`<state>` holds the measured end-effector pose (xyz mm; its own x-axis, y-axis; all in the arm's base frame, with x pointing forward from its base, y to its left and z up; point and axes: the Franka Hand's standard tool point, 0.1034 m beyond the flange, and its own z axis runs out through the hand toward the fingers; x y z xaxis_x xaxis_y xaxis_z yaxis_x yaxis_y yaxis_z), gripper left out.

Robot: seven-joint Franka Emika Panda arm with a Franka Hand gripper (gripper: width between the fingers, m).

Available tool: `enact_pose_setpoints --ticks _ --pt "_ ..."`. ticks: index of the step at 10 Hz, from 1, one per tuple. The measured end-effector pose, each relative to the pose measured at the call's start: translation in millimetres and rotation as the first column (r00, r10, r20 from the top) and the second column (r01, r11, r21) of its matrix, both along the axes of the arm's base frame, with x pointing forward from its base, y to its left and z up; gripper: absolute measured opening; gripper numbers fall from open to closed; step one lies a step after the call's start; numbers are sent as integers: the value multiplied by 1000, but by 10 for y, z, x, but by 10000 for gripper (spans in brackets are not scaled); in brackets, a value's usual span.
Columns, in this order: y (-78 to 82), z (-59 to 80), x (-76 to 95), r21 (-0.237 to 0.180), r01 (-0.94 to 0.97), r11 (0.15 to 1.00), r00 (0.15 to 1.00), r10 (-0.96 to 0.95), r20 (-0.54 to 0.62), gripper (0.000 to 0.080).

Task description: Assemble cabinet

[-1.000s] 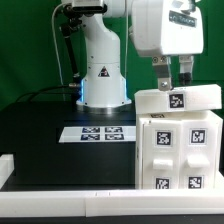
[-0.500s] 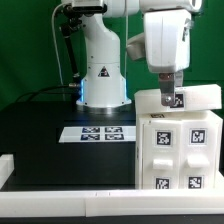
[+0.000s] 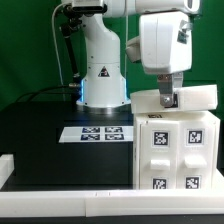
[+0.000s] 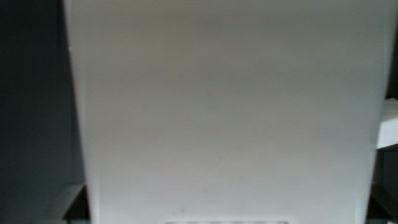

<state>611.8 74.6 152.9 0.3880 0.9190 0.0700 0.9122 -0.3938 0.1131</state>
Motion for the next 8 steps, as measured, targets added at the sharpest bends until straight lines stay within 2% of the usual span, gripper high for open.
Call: enact_pose_setpoints --ticks 1,2,5,8 --pt "-6 -2 -1 6 33 999 999 -33 -1 544" --pt "-15 -2 -1 22 151 988 988 -151 -2 544" --pt "16 -7 -23 70 450 890 893 -451 -8 544" --pt "40 -8 -28 110 749 653 660 -749 -52 544"
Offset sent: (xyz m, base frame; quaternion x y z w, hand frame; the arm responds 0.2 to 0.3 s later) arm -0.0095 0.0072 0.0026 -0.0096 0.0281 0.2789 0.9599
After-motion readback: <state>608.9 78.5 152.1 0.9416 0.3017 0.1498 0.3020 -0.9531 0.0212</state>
